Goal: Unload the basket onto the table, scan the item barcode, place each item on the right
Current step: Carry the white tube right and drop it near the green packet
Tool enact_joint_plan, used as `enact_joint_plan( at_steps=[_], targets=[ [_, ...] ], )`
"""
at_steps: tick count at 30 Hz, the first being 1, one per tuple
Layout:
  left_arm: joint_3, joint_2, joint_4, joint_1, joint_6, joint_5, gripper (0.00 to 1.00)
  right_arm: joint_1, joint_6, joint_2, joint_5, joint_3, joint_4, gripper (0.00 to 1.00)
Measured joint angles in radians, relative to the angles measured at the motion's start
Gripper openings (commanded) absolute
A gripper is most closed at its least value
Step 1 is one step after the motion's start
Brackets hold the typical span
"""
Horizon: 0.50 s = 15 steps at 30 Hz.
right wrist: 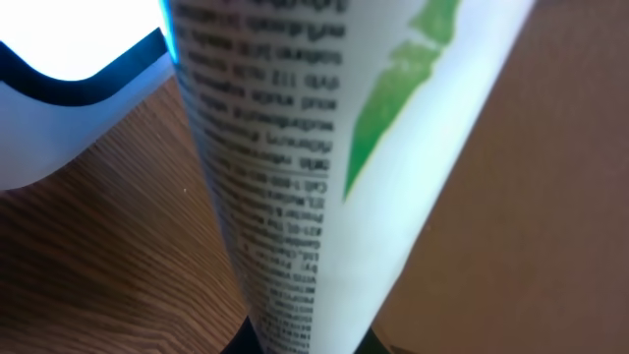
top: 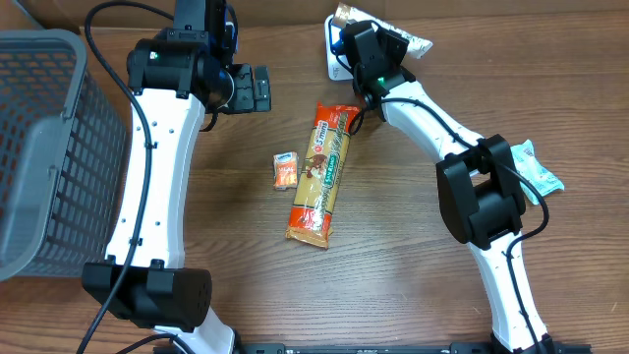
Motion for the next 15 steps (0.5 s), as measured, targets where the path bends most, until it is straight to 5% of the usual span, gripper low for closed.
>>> enact_joint_plan(
  at_steps=[10,15],
  targets=[
    [0.000,0.000,0.000,0.000,0.000,0.000,1.00,0.034,0.073,-0.002,0.000,0.000,-0.010,0.04],
    [0.000,0.000,0.000,0.000,0.000,0.000,1.00,0.053,0.210,-0.060,-0.026,-0.001,-0.196,0.04]
  ],
)
